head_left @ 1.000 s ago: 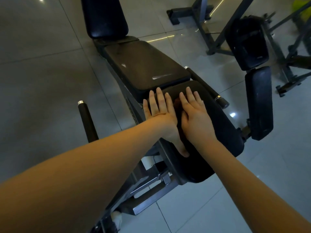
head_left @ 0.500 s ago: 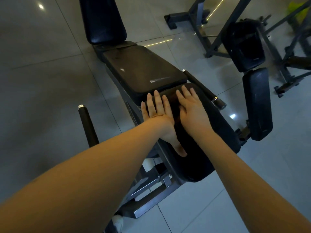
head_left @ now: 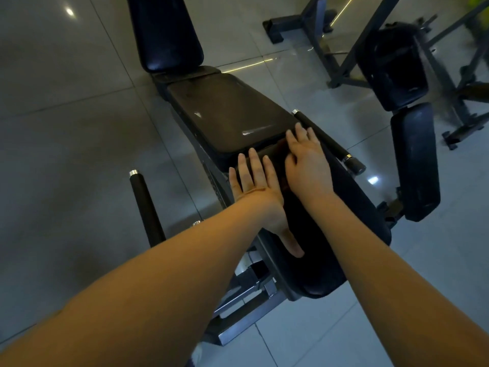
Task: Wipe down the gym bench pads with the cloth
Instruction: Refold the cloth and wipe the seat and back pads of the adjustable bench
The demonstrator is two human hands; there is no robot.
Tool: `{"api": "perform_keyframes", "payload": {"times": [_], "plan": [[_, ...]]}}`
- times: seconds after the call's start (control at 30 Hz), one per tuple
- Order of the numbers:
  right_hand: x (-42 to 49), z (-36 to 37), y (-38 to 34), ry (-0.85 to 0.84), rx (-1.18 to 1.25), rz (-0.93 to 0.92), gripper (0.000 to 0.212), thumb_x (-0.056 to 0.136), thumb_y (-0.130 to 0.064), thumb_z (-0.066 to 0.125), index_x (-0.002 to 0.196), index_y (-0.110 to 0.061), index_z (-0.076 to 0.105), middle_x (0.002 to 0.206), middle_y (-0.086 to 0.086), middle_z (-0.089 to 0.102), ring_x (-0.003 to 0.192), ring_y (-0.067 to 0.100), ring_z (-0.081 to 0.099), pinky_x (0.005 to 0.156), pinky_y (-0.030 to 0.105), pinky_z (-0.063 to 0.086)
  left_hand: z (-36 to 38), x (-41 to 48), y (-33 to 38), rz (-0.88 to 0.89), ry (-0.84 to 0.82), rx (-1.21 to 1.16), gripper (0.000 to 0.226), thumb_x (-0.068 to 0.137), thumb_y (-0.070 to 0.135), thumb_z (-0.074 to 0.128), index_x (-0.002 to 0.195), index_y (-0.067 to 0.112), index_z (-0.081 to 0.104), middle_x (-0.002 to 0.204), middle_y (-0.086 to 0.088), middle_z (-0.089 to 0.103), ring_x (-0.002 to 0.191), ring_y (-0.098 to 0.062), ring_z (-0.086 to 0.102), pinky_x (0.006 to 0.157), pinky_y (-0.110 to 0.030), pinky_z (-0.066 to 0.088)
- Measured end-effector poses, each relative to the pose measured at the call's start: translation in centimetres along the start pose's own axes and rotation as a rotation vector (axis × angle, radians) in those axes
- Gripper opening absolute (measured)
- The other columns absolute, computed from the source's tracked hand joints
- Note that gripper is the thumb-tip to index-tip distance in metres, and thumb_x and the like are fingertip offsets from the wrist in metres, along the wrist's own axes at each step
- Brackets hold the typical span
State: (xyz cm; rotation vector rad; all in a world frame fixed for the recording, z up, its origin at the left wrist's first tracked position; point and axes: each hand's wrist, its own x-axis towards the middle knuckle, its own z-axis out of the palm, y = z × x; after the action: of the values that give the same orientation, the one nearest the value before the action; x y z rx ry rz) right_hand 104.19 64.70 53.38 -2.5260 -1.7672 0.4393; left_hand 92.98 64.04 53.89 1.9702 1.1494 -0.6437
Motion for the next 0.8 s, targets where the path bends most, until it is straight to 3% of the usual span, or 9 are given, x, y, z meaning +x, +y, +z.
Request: {"api": "perform_keyframes", "payload": {"times": [0.07, 0.17, 0.33, 0.43, 0.5, 0.7, 0.8], "plan": [[1.4, 0.1, -0.4, 0.021, -0.012, 0.017, 0.049, 0.102, -0.015, 0.039, 0.150, -0.014, 0.031, 0.161, 0.005, 0.018, 0.150, 0.022, 0.008, 0.122, 0.043, 0.014, 0.5, 0.4, 0.1, -0.012, 0.040, -0.011, 0.146, 0.072, 0.061, 0.077, 0.142, 0.003, -0.037, 0.143, -0.026, -0.048, 0.136, -0.045, -0.041, 0.104, -0.055, -0.026], [1.8, 0.1, -0.7, 0.025, -0.024, 0.038, 0.048, 0.102, -0.015, 0.040, 0.150, -0.015, 0.032, 0.161, 0.005, 0.019, 0.150, 0.023, 0.009, 0.122, 0.044, 0.016, 1.9, 1.0, 0.2, -0.029, 0.227, -0.030, 0.125, 0.083, 0.060, 0.065, 0.150, 0.005, -0.025, 0.153, -0.025, -0.034, 0.144, -0.044, -0.027, 0.114, -0.057, -0.017], [-2.5, -0.7, -0.3, -0.032, 0.031, 0.019, 0.050, 0.102, -0.011, 0.040, 0.150, -0.016, 0.030, 0.162, 0.004, 0.018, 0.150, 0.021, 0.009, 0.122, 0.038, 0.009, 0.7, 0.5, 0.2, -0.020, 0.049, 0.065, 0.152, 0.064, 0.068, 0.078, 0.146, 0.003, -0.032, 0.149, -0.027, -0.041, 0.140, -0.045, -0.033, 0.114, -0.056, -0.015], [-7.3, -1.3, 0.0, -0.052, 0.024, -0.003, 0.052, 0.101, -0.009, 0.039, 0.151, -0.019, 0.029, 0.162, 0.002, 0.015, 0.150, 0.019, 0.008, 0.118, 0.031, 0.002, 1.1, 1.1, 0.3, -0.028, 0.159, 0.036, 0.116, 0.089, 0.054, 0.062, 0.151, 0.003, -0.023, 0.155, -0.024, -0.032, 0.144, -0.044, -0.026, 0.118, -0.056, -0.009], [-9.7, -1.4, 0.2, -0.047, 0.042, -0.024, 0.050, 0.102, -0.010, 0.040, 0.150, -0.019, 0.030, 0.162, 0.001, 0.016, 0.150, 0.018, 0.007, 0.118, 0.030, 0.001, 1.3, 1.4, 0.3, -0.035, 0.169, 0.042, 0.109, 0.093, 0.048, 0.058, 0.151, 0.003, -0.022, 0.156, -0.023, -0.031, 0.145, -0.044, -0.025, 0.117, -0.056, -0.009], [-5.5, -0.2, 0.1, 0.005, 0.033, -0.001, 0.048, 0.102, -0.011, 0.039, 0.149, -0.015, 0.033, 0.161, 0.006, 0.021, 0.149, 0.025, 0.011, 0.122, 0.045, 0.015, 1.5, 1.4, 0.5, -0.052, 0.242, 0.027, 0.108, 0.093, 0.048, 0.059, 0.151, 0.002, -0.019, 0.157, -0.024, -0.027, 0.146, -0.044, -0.020, 0.118, -0.056, -0.006], [-1.1, 0.2, -0.7, 0.037, -0.010, 0.044, 0.049, 0.102, -0.013, 0.039, 0.150, -0.016, 0.032, 0.161, 0.007, 0.019, 0.150, 0.026, 0.009, 0.122, 0.046, 0.014, 1.9, 1.3, 0.2, -0.055, 0.222, 0.050, 0.114, 0.090, 0.053, 0.062, 0.152, 0.002, -0.019, 0.158, -0.024, -0.025, 0.147, -0.044, -0.019, 0.118, -0.055, -0.007]]}}
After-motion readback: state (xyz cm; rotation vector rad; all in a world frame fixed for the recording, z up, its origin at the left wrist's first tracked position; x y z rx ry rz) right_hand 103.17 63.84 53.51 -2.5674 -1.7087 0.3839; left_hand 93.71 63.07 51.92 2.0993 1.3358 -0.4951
